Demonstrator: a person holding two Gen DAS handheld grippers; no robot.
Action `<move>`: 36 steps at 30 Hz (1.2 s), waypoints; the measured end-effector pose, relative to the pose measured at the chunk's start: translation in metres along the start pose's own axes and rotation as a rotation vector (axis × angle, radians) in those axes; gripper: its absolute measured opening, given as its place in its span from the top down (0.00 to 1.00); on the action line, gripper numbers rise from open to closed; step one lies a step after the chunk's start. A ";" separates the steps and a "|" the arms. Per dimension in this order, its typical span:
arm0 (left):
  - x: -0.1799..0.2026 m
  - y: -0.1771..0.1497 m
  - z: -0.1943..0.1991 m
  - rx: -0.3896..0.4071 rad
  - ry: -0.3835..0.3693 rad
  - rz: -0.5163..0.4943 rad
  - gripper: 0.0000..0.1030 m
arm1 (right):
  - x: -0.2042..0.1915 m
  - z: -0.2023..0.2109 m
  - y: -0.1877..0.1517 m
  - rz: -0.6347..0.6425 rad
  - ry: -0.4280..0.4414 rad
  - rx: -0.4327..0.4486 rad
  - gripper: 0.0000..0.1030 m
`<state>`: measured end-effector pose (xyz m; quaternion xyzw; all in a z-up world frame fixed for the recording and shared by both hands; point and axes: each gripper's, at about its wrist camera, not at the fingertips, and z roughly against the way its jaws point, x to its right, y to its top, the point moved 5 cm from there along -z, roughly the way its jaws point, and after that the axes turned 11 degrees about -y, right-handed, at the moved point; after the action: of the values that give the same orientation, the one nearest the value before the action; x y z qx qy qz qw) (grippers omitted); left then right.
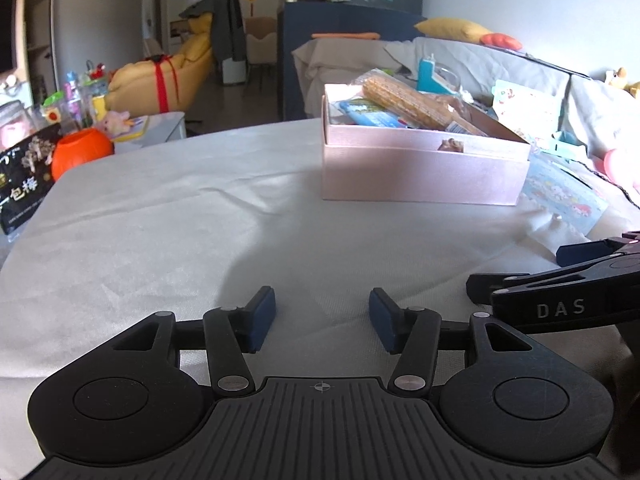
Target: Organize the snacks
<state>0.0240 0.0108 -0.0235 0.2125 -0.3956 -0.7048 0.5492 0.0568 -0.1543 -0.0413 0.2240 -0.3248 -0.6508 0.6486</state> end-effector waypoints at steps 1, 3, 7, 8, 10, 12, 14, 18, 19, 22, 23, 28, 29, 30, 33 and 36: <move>-0.001 0.000 -0.001 0.000 0.001 -0.001 0.44 | -0.001 -0.001 -0.001 -0.011 -0.011 0.009 0.00; -0.001 0.000 -0.001 0.001 0.004 -0.002 0.44 | 0.000 0.000 -0.005 -0.025 -0.022 0.036 0.00; 0.000 0.000 -0.001 0.002 0.005 0.002 0.43 | 0.002 0.003 -0.011 -0.029 -0.013 0.076 0.00; 0.000 0.000 -0.001 0.003 0.005 0.002 0.43 | 0.002 0.003 -0.011 -0.028 -0.015 0.076 0.00; -0.001 0.000 0.000 0.003 0.006 0.002 0.43 | 0.003 0.003 -0.010 -0.028 -0.016 0.077 0.00; -0.001 0.000 -0.001 0.003 0.006 0.003 0.43 | 0.003 0.002 -0.010 -0.027 -0.016 0.077 0.00; -0.001 0.000 -0.001 0.002 0.006 0.002 0.43 | 0.003 0.003 -0.010 -0.028 -0.016 0.077 0.00; -0.001 0.000 -0.001 0.002 0.006 0.003 0.43 | 0.002 0.002 -0.010 -0.028 -0.016 0.077 0.00; -0.001 0.000 -0.001 0.002 0.006 0.002 0.43 | 0.002 0.002 -0.010 -0.028 -0.015 0.077 0.00; -0.001 0.000 -0.001 0.003 0.005 0.004 0.43 | 0.002 0.002 -0.010 -0.028 -0.015 0.077 0.00; -0.001 0.000 -0.001 0.003 0.006 0.003 0.43 | 0.002 0.002 -0.010 -0.028 -0.016 0.077 0.00; -0.001 0.000 0.000 0.003 0.005 0.003 0.43 | 0.002 0.002 -0.010 -0.028 -0.015 0.077 0.00; -0.001 0.000 -0.001 0.003 0.005 0.004 0.43 | 0.002 0.002 -0.010 -0.028 -0.016 0.077 0.00; -0.001 0.000 -0.001 0.003 0.005 0.004 0.43 | 0.002 0.002 -0.010 -0.028 -0.015 0.077 0.00; -0.001 0.000 -0.001 0.003 0.005 0.004 0.43 | 0.002 0.002 -0.010 -0.028 -0.015 0.077 0.00; -0.001 0.000 -0.001 0.003 0.005 0.004 0.43 | 0.002 0.002 -0.010 -0.028 -0.015 0.077 0.00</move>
<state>0.0245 0.0113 -0.0241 0.2143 -0.3958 -0.7027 0.5510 0.0478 -0.1565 -0.0469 0.2484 -0.3516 -0.6486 0.6277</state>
